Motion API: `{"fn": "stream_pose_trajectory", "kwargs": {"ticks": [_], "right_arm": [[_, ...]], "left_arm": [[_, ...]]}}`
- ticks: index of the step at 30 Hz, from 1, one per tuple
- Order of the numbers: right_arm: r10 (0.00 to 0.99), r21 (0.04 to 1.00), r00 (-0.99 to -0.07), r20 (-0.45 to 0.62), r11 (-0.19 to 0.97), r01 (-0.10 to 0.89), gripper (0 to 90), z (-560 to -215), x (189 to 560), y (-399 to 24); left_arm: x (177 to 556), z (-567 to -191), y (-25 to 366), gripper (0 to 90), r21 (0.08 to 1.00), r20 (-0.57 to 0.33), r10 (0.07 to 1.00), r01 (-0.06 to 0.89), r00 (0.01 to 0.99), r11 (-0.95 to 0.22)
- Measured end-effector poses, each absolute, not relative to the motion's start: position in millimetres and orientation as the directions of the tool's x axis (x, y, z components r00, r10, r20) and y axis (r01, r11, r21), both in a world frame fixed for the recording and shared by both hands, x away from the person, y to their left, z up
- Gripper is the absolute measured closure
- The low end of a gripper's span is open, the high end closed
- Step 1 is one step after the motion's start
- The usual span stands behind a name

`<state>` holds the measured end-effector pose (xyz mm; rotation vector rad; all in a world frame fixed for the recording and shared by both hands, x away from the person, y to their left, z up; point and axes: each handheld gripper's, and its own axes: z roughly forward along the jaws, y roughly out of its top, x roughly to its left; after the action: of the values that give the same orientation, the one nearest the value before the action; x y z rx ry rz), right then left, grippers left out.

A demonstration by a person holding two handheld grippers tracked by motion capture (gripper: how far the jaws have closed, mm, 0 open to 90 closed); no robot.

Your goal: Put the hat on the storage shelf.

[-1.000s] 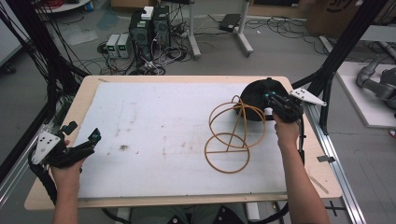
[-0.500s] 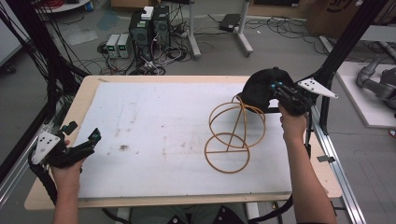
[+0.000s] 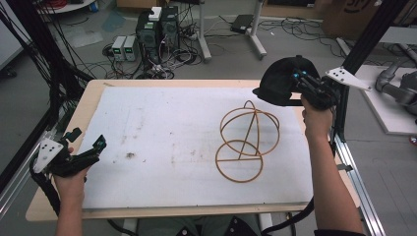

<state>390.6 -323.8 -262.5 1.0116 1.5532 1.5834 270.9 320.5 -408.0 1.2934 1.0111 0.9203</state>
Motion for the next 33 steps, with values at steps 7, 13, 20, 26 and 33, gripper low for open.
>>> {"fn": "stream_pose_trajectory", "kwargs": {"ticks": [7,13,20,26,33], "right_arm": [[0.875,0.999,-0.483,0.038,-0.040,0.007,89.4,-238,385,-316],[0.863,0.999,-0.504,0.027,-0.035,-0.007,89.4,-224,380,-306],[0.836,0.999,-0.548,0.001,-0.020,-0.028,89.4,-213,371,-289],[0.808,0.999,-0.590,-0.011,-0.014,-0.039,89.4,-209,360,-276],[0.776,0.999,-0.630,-0.040,0.012,-0.049,89.2,-209,345,-261]], "left_arm": [[270,-408,321,12.2,0.997,-0.072,0.948,0.016,0.309,0.071],[270,-408,322,12.2,0.997,-0.075,0.948,0.015,0.309,0.074],[270,-408,322,12.2,0.997,-0.079,0.948,0.013,0.308,0.079],[270,-408,323,12.2,0.996,-0.084,0.949,0.013,0.305,0.084],[270,-408,323,12.2,0.997,-0.081,0.949,0.013,0.306,0.081]]}}
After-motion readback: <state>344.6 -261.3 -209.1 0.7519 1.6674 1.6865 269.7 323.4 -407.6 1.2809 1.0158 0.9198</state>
